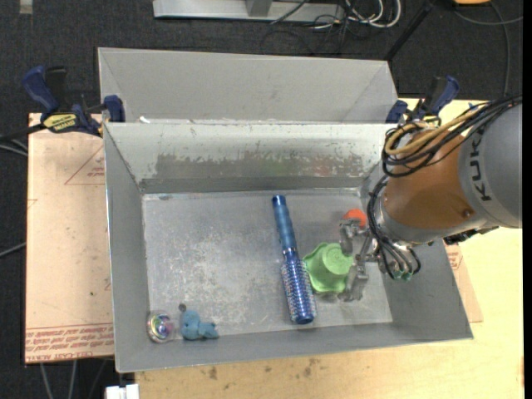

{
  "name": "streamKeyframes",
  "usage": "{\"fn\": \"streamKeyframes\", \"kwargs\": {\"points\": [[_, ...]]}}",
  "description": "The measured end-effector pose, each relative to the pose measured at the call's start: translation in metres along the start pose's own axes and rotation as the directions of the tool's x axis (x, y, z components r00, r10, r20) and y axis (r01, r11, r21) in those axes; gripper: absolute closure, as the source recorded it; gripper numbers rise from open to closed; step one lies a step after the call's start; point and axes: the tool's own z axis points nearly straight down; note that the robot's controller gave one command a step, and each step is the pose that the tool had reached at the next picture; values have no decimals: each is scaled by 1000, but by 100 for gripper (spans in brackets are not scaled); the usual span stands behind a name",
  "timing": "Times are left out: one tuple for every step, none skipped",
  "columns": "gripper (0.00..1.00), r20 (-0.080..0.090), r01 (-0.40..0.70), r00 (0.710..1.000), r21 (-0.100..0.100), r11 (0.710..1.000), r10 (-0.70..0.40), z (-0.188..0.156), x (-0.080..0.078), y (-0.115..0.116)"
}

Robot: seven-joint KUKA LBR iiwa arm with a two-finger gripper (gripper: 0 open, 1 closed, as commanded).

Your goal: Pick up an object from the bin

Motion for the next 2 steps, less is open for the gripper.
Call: {"fn": "streamKeyframes", "kwargs": {"points": [[0, 10, 9, 1000, 2, 1000, -9, 18, 7, 32], [0, -14, 18, 1000, -3, 1000, -18, -5, 33, 60]]}}
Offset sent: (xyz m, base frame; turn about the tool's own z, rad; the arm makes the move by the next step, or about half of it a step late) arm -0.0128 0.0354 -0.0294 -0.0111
